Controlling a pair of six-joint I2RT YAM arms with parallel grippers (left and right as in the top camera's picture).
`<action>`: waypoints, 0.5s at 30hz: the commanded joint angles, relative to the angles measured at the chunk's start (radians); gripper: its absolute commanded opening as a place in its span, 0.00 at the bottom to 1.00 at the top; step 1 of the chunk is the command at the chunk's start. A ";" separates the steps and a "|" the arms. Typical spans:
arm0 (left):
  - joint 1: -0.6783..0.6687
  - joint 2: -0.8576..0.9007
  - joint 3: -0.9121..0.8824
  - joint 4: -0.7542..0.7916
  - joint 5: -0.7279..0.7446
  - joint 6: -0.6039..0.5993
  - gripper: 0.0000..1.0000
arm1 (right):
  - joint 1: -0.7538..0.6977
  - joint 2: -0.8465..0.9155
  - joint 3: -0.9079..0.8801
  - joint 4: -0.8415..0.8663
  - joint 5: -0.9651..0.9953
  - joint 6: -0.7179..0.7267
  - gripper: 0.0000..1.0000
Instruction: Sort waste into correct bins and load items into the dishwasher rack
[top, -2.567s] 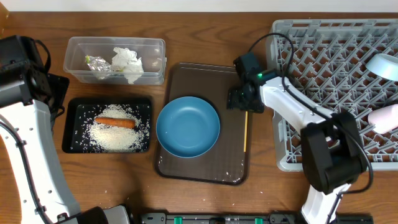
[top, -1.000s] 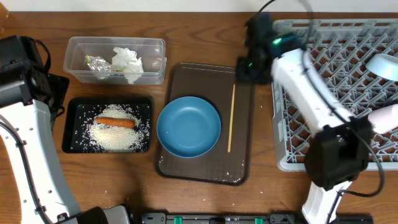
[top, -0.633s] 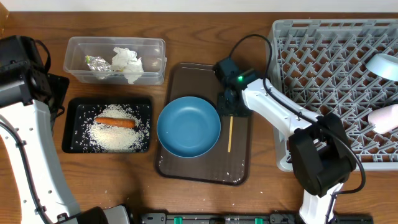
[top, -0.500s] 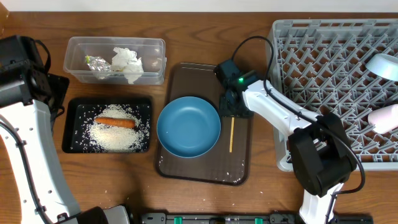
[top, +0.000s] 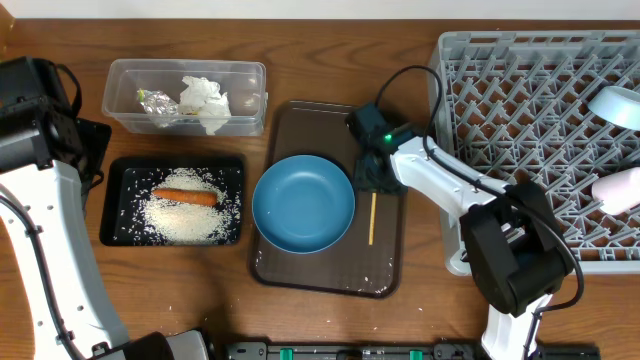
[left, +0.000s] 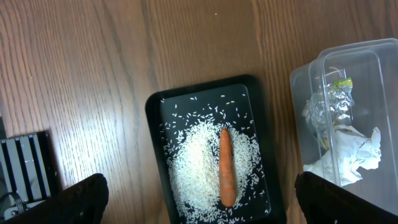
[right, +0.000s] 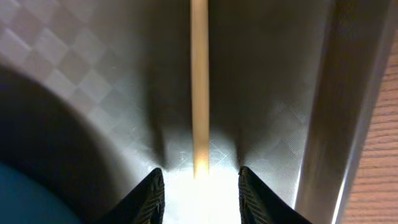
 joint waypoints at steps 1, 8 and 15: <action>0.005 0.000 -0.008 -0.003 -0.005 -0.013 0.98 | 0.005 0.009 -0.013 0.011 0.019 0.021 0.35; 0.005 0.000 -0.008 -0.004 -0.005 -0.013 0.98 | 0.010 0.064 -0.014 0.028 0.025 0.021 0.26; 0.005 0.000 -0.008 -0.003 -0.005 -0.013 0.98 | 0.010 0.077 -0.008 0.027 0.036 0.021 0.10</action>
